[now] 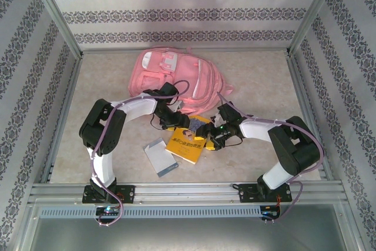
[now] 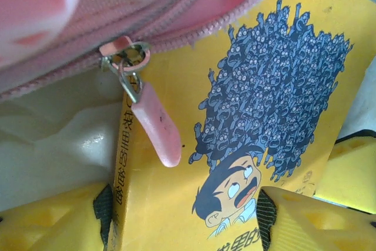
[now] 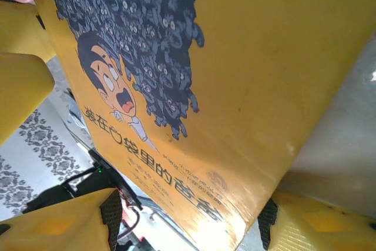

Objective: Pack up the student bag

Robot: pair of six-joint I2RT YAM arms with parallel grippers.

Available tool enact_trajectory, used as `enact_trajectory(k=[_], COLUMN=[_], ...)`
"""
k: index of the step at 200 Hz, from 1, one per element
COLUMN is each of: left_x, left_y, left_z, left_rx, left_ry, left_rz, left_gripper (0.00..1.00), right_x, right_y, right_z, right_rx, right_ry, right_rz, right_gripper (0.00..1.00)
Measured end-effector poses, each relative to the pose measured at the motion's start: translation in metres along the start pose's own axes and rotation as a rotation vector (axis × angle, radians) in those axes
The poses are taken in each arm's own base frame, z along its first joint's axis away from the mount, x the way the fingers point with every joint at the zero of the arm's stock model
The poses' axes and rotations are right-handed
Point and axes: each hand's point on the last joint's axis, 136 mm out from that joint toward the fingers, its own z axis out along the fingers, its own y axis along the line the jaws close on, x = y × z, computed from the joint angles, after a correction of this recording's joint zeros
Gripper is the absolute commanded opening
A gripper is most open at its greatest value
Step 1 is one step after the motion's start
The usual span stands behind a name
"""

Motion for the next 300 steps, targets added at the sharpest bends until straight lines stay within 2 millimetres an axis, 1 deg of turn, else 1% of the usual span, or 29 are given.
enact_trajectory(k=[26, 50, 85, 102, 118, 140, 155, 174, 181, 205, 220, 233, 246, 253, 266, 280, 287, 300], left_x=[-0.003, -0.005, -0.007, -0.006, -0.004, 0.007, 0.014, 0.017, 0.017, 0.016, 0.017, 0.02, 0.025, 0.028, 0.036, 0.041, 0.043, 0.044], left_y=[-0.002, -0.004, -0.009, -0.014, -0.022, -0.037, -0.04, -0.041, -0.041, -0.046, -0.053, -0.058, -0.062, -0.063, -0.066, -0.07, -0.073, -0.082], left_z=[0.0, -0.001, -0.006, -0.01, -0.013, -0.014, -0.013, -0.012, -0.013, -0.019, -0.026, -0.032, -0.036, -0.038, -0.048, -0.063, -0.072, -0.091], left_rx=[0.014, 0.043, 0.111, 0.154, 0.204, 0.282, 0.312, 0.324, 0.324, 0.315, 0.306, 0.296, 0.29, 0.287, 0.28, 0.27, 0.269, 0.271], left_ry=[-0.01, -0.022, -0.056, -0.068, -0.066, -0.017, 0.011, 0.027, 0.028, 0.037, 0.051, 0.071, 0.088, 0.093, 0.091, 0.066, 0.046, -0.01], left_rz=[-0.024, -0.049, -0.097, -0.112, -0.118, -0.123, -0.135, -0.143, -0.142, -0.117, -0.086, -0.054, -0.027, -0.008, 0.029, 0.078, 0.107, 0.175], left_gripper=[0.58, 0.54, 0.45, 0.42, 0.36, 0.29, 0.22, 0.09, 0.06, 0.02, 0.01, 0.01, 0.01, 0.0, 0.0, 0.0, 0.0, 0.0], right_x=[-0.003, -0.004, -0.005, -0.005, -0.005, -0.006, -0.006, -0.006, -0.006, -0.006, -0.007, -0.01, -0.012, -0.013, -0.016, -0.017, -0.018, -0.018], right_y=[-0.001, -0.002, -0.002, -0.002, -0.003, -0.003, -0.002, -0.002, -0.002, -0.003, -0.004, -0.013, -0.019, -0.02, -0.017, -0.005, 0.004, 0.03], right_z=[-0.002, -0.004, -0.006, -0.006, -0.007, -0.008, -0.008, -0.008, -0.008, -0.009, -0.013, -0.023, -0.04, -0.05, -0.074, -0.101, -0.114, -0.137], right_rx=[-0.014, -0.03, -0.052, -0.058, -0.067, -0.075, -0.078, -0.079, -0.078, -0.075, -0.054, 0.01, 0.084, 0.114, 0.149, 0.156, 0.148, 0.119], right_ry=[0.0, 0.004, 0.012, 0.015, 0.019, 0.025, 0.027, 0.027, 0.027, 0.024, -0.005, -0.067, -0.143, -0.182, -0.27, -0.365, -0.41, -0.488], right_rz=[0.044, 0.057, 0.066, 0.068, 0.066, 0.072, 0.073, 0.071, 0.071, 0.06, 0.032, 0.019, -0.007, -0.021, -0.052, -0.095, -0.128, -0.223], right_gripper=[0.6, 0.6, 0.59, 0.59, 0.59, 0.59, 0.59, 0.58, 0.58, 0.61, 0.65, 0.68, 0.68, 0.69, 0.69, 0.67, 0.66, 0.64])
